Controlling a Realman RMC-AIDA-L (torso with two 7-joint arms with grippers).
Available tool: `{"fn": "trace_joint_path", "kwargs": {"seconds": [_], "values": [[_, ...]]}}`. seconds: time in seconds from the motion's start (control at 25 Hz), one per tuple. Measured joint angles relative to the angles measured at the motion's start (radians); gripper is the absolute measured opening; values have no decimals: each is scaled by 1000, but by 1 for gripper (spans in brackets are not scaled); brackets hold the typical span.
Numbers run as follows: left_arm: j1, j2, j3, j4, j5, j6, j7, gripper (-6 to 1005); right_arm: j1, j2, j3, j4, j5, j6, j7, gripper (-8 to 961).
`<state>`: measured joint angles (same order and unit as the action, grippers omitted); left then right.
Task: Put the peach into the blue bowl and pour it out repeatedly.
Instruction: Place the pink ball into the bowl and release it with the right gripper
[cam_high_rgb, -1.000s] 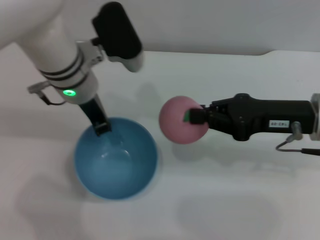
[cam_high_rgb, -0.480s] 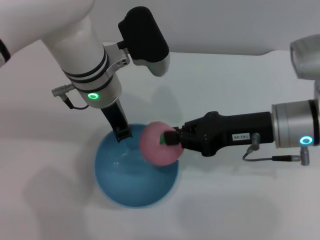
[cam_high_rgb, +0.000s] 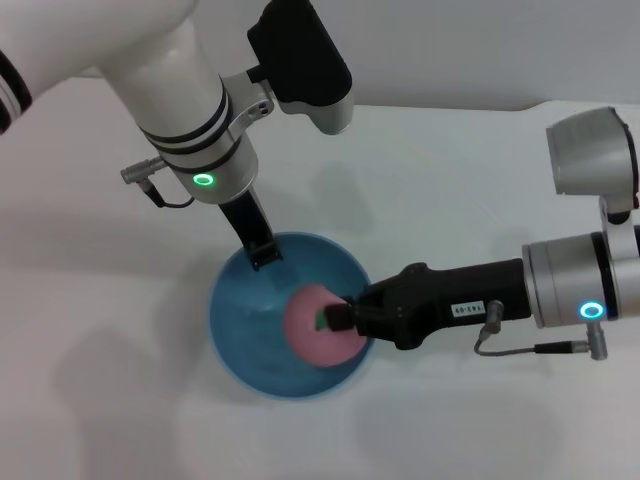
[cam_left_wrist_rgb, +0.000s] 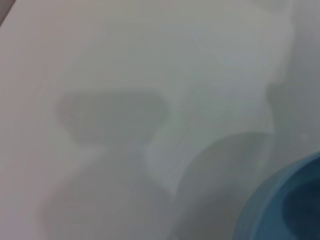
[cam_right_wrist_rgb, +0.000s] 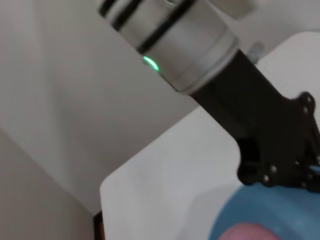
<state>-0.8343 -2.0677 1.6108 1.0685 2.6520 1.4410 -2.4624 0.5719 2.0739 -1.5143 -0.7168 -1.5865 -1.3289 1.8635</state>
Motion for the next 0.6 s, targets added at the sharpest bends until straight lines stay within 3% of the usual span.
{"fn": "trace_joint_path", "kwargs": {"seconds": [0.24, 0.6], "values": [[-11, 0, 3, -1, -28, 1, 7, -1, -1, 0, -2, 16, -10, 22, 39, 45], [-13, -1, 3, -6, -49, -9, -3, -1, -7, -2, 11, 7, -20, 22, 46, 340]]}}
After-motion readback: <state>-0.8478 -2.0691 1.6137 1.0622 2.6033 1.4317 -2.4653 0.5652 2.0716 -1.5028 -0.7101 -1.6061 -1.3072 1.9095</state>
